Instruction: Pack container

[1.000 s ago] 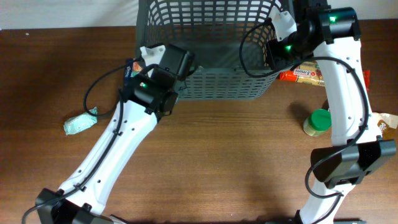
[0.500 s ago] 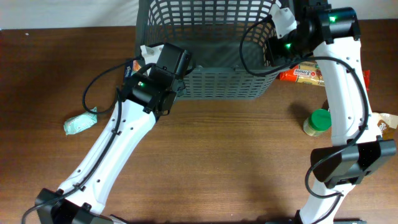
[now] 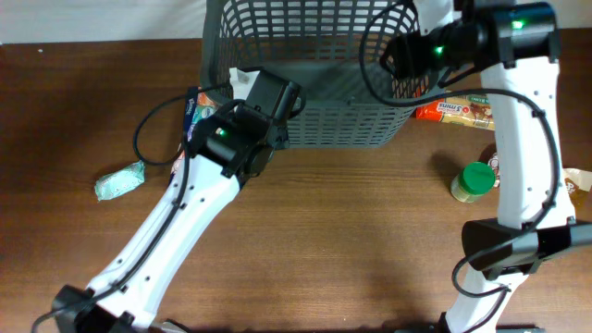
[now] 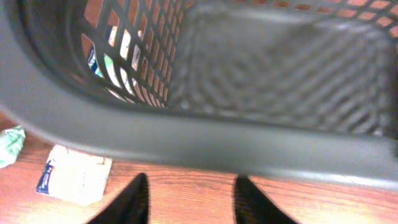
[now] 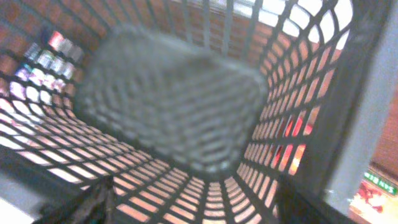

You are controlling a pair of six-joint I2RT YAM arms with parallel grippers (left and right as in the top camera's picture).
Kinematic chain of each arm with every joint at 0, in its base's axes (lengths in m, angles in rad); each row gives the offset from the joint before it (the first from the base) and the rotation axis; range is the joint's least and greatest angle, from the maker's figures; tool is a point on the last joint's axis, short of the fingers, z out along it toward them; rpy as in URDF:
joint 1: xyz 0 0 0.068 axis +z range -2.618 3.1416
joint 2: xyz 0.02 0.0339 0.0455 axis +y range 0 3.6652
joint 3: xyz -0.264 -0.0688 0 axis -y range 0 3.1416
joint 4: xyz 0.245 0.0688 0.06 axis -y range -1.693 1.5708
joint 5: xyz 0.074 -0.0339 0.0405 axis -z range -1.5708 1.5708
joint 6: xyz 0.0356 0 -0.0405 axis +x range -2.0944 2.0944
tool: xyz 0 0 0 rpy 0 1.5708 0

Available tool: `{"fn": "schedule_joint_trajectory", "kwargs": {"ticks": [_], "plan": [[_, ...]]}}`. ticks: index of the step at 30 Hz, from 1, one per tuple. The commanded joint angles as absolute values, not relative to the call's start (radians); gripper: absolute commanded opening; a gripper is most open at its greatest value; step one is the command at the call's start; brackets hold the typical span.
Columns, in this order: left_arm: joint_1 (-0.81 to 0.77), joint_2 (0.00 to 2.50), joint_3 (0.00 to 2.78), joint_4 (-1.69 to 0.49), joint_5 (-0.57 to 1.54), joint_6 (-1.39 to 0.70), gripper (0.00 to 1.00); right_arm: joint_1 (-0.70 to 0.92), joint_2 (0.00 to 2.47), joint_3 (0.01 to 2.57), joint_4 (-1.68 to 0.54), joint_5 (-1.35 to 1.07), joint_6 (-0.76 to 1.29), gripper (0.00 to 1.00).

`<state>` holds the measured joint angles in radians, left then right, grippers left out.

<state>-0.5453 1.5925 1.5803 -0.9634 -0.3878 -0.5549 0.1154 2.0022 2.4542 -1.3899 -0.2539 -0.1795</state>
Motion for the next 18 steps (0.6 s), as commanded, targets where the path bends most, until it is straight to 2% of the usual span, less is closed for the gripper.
{"fn": "schedule_joint_trajectory", "kwargs": {"ticks": [1,2,6,7,8,12,18], "plan": [[-0.553,1.504,1.607,-0.967,-0.382,-0.543,0.49,0.124,2.002,2.553,-1.409,-0.310,-0.175,0.93],[-0.554,1.488,1.608,-0.971,-0.381,-0.543,0.54,0.124,2.002,2.579,-1.419,-0.313,-0.175,1.00],[-0.554,1.399,1.608,-1.011,-0.389,-0.543,0.84,0.121,2.000,2.712,-1.479,-0.303,-0.175,0.99],[-0.554,1.379,1.608,-1.026,-0.397,-0.543,0.96,0.116,1.999,2.743,-1.492,-0.301,-0.175,0.99],[-0.554,1.355,1.608,-1.044,-0.414,-0.544,0.99,0.110,1.995,2.775,-1.506,-0.292,-0.175,0.99],[-0.554,1.271,1.608,-1.119,-0.529,-0.544,0.99,0.068,1.971,2.857,-1.531,-0.181,-0.111,0.99],[-0.554,1.177,1.607,-1.235,-0.762,-0.544,0.99,-0.084,1.934,2.873,-1.571,0.103,0.048,0.99]]}}
